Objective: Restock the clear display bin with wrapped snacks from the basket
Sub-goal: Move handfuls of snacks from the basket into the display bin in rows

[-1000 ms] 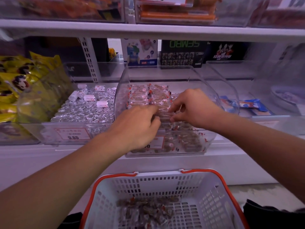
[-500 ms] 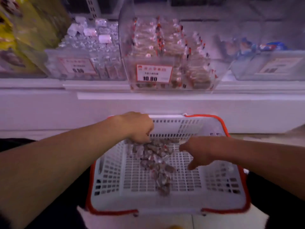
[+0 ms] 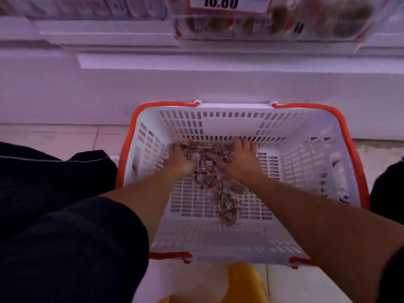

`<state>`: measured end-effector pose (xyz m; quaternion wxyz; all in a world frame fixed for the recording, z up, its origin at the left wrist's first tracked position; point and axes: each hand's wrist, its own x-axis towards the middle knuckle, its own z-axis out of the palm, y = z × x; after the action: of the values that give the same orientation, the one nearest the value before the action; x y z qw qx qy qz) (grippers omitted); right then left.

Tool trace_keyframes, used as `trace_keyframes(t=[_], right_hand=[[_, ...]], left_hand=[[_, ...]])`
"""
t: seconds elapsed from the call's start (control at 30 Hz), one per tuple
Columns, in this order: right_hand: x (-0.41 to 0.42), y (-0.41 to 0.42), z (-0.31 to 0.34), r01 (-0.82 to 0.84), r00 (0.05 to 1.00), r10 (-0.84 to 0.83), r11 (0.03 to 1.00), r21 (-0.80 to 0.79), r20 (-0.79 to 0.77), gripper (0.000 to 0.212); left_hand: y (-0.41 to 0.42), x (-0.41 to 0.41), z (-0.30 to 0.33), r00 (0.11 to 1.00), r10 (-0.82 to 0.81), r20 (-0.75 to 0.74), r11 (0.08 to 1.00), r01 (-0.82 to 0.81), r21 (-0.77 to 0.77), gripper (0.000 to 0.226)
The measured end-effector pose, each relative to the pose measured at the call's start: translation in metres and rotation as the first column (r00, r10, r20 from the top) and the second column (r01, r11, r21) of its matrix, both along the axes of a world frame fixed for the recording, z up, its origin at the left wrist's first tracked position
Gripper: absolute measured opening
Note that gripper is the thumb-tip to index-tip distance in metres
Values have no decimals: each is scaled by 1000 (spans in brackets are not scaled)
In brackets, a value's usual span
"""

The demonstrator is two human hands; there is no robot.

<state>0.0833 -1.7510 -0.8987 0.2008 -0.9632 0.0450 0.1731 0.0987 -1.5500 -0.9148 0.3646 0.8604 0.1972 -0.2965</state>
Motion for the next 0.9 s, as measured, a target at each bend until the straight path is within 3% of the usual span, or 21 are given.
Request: trace_keyframes(t=[0.13, 0.23, 0.3, 0.5, 0.7, 0.8, 0.9], right_hand=[[10, 15, -20, 133, 990, -130, 990, 54, -61, 101], [8, 19, -29, 181, 983, -178, 979, 95, -36, 100], [6, 18, -32, 164, 986, -166, 983, 85, 16, 98], [-2, 11, -40, 9, 996, -13, 999, 52, 87, 77], [1, 15, -45, -193, 981, 193, 980, -55, -7, 77], [8, 14, -44, -271, 963, 269, 961, -52, -33, 72], [7, 17, -42, -348, 936, 348, 937, -17, 57, 64]], left_hand=[[-17, -1, -19, 988, 150, 25, 988, -150, -25, 111], [-25, -1, -28, 973, 199, 118, 979, -191, -72, 99], [-25, -1, -30, 974, 169, 151, 985, -171, -1, 98], [-25, -7, -36, 944, 111, 312, 977, -161, 139, 80], [-24, -10, -39, 964, 56, 261, 971, -114, 212, 62], [-23, -18, -41, 955, 65, 290, 976, -122, 182, 76], [-23, -18, -41, 952, 119, 283, 969, -173, 175, 96]])
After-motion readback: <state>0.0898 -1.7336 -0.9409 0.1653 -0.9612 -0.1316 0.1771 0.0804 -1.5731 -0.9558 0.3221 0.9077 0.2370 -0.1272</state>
